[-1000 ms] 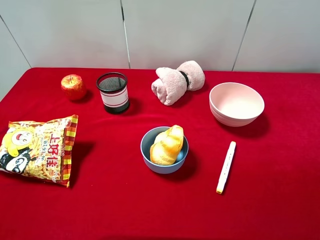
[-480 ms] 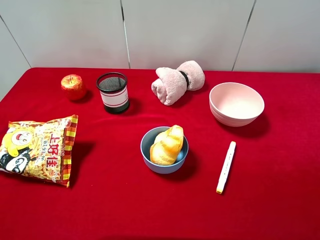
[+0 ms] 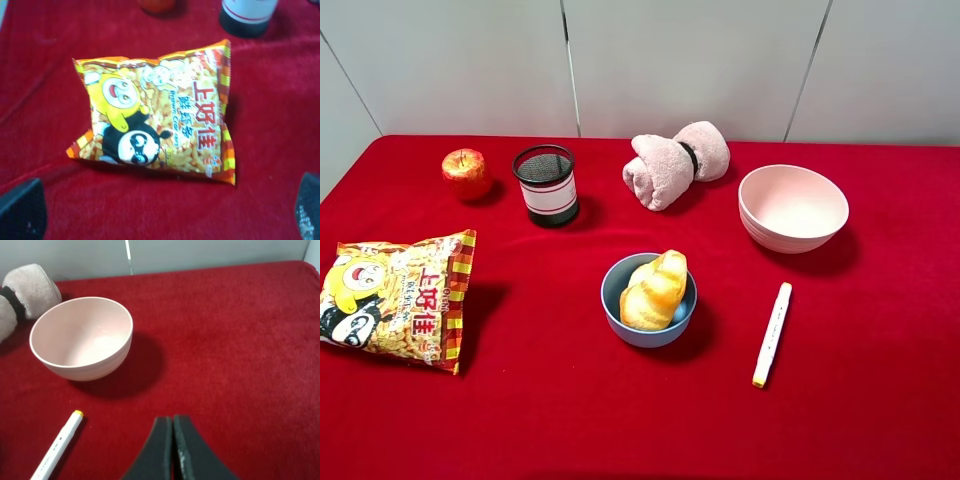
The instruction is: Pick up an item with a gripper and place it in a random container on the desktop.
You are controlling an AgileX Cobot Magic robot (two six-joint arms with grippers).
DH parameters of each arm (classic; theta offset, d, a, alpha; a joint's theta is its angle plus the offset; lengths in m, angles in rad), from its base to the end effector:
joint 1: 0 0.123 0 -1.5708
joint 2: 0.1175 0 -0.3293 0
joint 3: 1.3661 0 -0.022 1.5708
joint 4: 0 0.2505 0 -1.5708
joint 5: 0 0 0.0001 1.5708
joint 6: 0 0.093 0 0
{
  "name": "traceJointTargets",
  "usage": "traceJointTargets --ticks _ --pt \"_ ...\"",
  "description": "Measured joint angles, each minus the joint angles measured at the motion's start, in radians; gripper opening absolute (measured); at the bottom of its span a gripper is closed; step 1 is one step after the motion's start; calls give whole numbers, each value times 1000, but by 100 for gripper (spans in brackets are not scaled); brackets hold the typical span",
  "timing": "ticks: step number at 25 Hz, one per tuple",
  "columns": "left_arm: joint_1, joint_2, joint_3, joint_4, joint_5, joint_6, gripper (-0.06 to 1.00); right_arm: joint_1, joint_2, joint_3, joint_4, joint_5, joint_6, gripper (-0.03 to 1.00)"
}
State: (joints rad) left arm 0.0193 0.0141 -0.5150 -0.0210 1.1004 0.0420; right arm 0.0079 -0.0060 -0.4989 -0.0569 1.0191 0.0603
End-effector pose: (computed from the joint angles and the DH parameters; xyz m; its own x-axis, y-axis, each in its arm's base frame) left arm -0.0492 -0.0027 0.2778 -0.4899 0.0230 -0.8715 0.0129 0.9997 0.0191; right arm -0.0471 -0.0049 0.2792 -0.4122 0.0272 -0.9107 0.0488 0.9988 0.0077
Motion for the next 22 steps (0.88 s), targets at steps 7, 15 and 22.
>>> traceJointTargets --ticks 7,15,22 --pt "9 -18 23 0 -32 0 99 0 0 0 0 0 0 -3" --pt "9 -18 23 0 -32 0 99 0 0 0 0 0 0 -3" --pt "9 -18 23 0 -32 0 99 0 0 0 0 0 0 -3"
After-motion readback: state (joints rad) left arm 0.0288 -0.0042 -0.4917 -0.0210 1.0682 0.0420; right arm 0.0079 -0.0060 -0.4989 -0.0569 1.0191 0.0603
